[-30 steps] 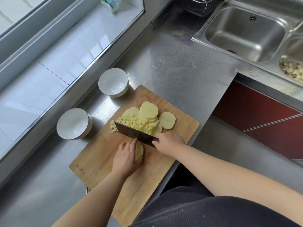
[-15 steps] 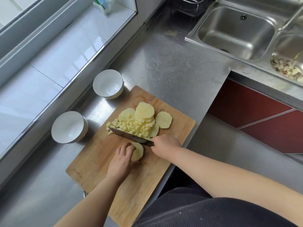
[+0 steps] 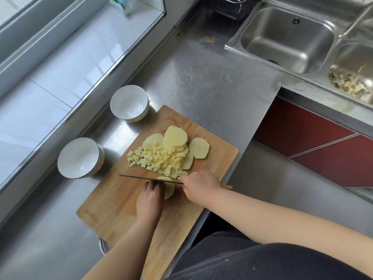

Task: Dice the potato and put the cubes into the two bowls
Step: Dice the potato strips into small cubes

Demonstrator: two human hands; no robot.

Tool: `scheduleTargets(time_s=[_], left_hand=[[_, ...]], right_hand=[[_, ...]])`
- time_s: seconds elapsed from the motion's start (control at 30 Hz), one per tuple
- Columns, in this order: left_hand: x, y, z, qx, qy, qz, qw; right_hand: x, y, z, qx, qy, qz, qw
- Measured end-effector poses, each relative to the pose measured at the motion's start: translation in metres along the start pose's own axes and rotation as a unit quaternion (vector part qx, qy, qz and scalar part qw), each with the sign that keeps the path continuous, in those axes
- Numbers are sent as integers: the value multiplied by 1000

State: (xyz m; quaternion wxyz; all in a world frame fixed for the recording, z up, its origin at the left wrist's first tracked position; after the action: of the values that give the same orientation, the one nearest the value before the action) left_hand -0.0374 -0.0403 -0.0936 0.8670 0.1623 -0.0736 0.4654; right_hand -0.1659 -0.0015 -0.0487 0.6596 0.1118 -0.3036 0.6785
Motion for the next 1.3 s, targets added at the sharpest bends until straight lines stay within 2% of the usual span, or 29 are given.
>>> scheduleTargets(time_s=[0.27,0.47,0.63,0.77,0.97,1.3], left_hand=[[1,-2,-4,17,15,-6,1000],[2,-5,-5,17,26,-15,999],[3,-5,-4,21,23,-15,999],[5,-4,0,37,27,-14,999],[7,-7,-3,34,30,-3,999],[9,-7,-4,54,50,-7,997]], right_hand=[[0,3,-1,-9,-35,-34,999],[-5,7,-10,1,-92,-84,992],[-9,24,-24,-54,-113,-117,985],[-12,36,-16,-108,-105,-111,982],[1,16,-4,-33,-84,-72,993],[14,1,1,-27,-102,-73,992]])
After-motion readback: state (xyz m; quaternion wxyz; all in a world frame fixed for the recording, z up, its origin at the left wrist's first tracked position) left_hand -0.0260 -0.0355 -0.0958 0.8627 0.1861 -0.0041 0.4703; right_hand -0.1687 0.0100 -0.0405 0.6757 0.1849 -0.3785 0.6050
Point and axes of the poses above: each hand's wrist, its own x-axis away from the middle knuckle, its own z-axis out of the back of the hand, y = z × x, the point moved 9 cm from there along -x, towards the middle knuckle, and after that the axes turned 11 degrees about -y, right-handed, at the moved point
